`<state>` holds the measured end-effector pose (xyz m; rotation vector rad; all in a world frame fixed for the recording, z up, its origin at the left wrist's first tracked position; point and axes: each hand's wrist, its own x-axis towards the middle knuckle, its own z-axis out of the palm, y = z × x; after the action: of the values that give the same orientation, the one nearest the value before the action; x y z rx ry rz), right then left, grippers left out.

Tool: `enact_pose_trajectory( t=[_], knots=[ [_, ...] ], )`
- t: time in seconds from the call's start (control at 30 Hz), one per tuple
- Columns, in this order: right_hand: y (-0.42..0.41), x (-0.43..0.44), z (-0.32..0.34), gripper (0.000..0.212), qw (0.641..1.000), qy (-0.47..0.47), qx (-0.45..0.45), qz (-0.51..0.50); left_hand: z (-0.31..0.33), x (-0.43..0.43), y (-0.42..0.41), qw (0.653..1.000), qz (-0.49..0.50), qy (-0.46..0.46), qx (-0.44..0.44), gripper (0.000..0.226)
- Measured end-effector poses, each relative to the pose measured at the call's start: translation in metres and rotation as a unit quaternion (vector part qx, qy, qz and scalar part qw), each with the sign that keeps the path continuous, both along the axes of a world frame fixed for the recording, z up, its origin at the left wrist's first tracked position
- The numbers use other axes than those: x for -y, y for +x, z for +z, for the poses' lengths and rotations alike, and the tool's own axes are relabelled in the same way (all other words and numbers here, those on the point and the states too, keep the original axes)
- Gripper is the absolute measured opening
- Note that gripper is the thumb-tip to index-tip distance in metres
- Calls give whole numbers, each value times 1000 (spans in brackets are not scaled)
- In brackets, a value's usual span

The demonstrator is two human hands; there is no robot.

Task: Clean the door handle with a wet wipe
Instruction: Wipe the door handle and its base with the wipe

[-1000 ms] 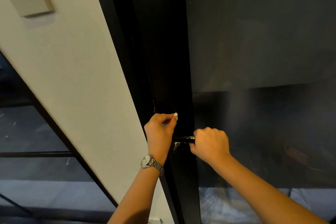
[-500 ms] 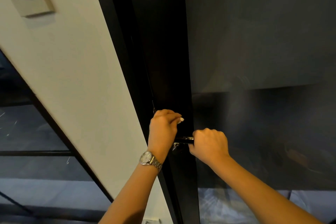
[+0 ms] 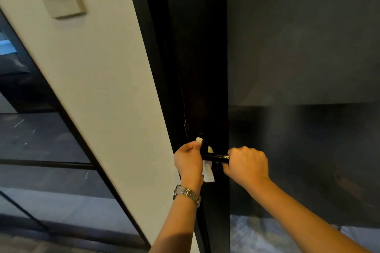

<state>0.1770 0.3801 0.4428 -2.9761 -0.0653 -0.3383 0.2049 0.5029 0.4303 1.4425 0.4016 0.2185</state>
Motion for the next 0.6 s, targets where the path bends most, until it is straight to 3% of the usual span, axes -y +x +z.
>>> enact_pose_trajectory(
  t=[0.07,0.27,0.4,0.53,0.6],
  knots=[
    [-1,-1,1,25,1000,-1,-3,-3,4,-3,0,1000,-6,10,11,18],
    [-2,-3,3,25,1000,-9,-1,-11,20,-7,7,951,-18,283,121,12],
    [-2,-3,2,25,1000,-10,2,-11,26,-13,12,867,-73,439,223,14],
    [0,-3,1,24,1000,-6,6,-18,31,-21,16,771,-171,536,299,13],
    [-1,-4,1,25,1000,-4,8,-18,29,-23,18,755,-183,552,304,13]
  ],
)
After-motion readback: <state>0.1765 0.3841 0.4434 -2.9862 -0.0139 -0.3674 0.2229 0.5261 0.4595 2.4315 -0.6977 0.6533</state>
